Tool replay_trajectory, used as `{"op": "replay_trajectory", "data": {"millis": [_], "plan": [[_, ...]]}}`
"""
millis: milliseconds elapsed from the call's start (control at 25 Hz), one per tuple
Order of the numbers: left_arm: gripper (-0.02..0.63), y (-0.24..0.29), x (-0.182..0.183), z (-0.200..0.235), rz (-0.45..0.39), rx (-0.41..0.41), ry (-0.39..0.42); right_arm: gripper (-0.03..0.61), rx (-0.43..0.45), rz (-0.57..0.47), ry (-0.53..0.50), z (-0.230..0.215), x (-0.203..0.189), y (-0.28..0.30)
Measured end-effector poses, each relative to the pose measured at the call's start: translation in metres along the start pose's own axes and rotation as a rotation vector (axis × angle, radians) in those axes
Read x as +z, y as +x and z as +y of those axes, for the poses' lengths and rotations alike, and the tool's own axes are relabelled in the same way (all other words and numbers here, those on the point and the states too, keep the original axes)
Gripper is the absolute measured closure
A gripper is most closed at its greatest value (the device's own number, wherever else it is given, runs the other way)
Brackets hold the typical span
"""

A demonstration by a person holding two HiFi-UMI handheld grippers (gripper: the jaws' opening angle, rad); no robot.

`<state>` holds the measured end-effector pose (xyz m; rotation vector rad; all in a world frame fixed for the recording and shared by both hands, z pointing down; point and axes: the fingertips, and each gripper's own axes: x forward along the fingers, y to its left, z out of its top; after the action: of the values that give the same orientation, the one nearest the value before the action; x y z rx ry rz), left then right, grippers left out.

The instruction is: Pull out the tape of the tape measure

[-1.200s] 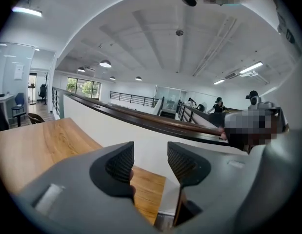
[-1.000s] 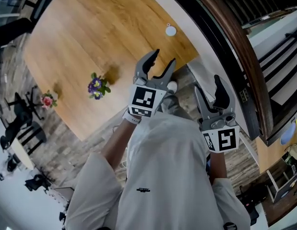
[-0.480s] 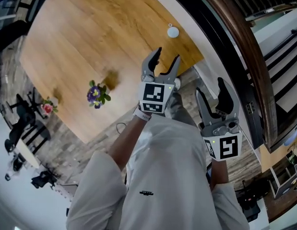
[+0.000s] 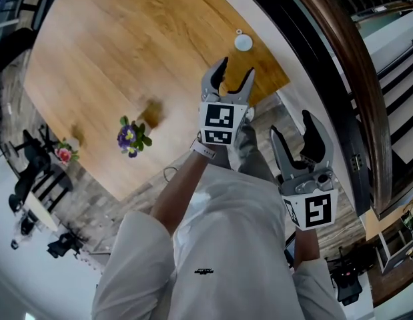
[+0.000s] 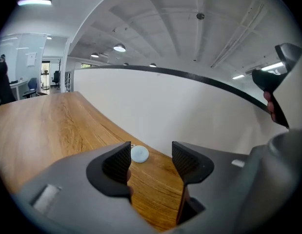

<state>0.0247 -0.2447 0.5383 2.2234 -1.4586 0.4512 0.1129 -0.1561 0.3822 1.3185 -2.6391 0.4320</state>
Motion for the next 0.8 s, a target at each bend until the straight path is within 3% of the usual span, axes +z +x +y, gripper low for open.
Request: {"op": "replay_trajectory", "data": {"millis": [440, 800], "plan": [[0.324, 0.042, -0.023, 0.016, 0.044, 0.014, 0.012, 0.321, 0.003, 0.05, 0.034, -0.004, -0.033, 0.009], [0.305, 0.07, -0.034, 0.026, 0.069, 0.027, -0.038, 0.321, -0.007, 0.087, 0.063, -0.007, -0.053, 0.011]]}}
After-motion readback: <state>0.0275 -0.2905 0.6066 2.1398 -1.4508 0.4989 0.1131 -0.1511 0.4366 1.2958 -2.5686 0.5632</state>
